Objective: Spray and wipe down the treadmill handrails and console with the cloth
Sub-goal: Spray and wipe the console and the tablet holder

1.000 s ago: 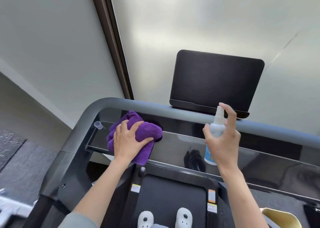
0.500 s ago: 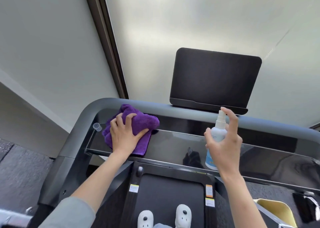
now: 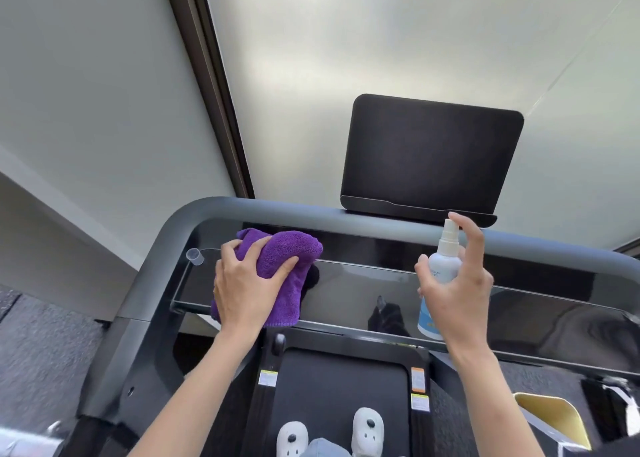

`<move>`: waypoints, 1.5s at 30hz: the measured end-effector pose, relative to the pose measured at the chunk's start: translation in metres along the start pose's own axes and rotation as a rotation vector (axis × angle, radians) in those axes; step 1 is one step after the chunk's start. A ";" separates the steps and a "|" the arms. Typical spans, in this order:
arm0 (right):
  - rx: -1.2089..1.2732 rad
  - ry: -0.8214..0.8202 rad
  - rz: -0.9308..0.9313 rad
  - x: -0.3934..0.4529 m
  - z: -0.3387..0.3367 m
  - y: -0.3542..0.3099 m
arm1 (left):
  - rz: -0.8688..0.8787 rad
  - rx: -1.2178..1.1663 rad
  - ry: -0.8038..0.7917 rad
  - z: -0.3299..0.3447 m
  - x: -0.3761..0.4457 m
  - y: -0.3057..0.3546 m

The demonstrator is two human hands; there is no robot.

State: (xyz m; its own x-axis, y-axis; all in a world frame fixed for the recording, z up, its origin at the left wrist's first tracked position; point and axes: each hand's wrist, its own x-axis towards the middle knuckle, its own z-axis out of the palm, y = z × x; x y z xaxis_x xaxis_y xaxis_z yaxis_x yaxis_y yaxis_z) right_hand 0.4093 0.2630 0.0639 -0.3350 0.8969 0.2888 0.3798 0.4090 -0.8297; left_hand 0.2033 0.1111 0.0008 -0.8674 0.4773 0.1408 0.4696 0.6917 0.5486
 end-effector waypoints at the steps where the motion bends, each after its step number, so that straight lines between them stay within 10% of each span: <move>1: -0.002 0.001 0.002 0.000 -0.001 0.001 | 0.004 0.046 0.010 0.001 0.001 -0.002; 6: 0.002 -0.014 0.002 -0.001 0.002 0.002 | 0.230 0.096 -0.123 0.016 -0.007 -0.027; 23: -0.027 -0.002 0.015 -0.020 0.002 0.004 | -0.028 0.195 -0.073 0.055 -0.002 -0.001; 45: 0.021 0.017 -0.014 0.016 -0.117 0.085 | 0.137 0.256 -0.080 0.146 -0.081 0.153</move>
State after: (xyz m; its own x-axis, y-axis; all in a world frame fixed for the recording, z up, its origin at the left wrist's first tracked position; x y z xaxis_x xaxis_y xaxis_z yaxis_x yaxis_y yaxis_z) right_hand 0.5368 0.3321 0.0536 -0.3255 0.8937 0.3088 0.3568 0.4185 -0.8352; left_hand 0.3699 0.2573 -0.0467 -0.7823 0.6095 0.1285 0.6163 0.7273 0.3019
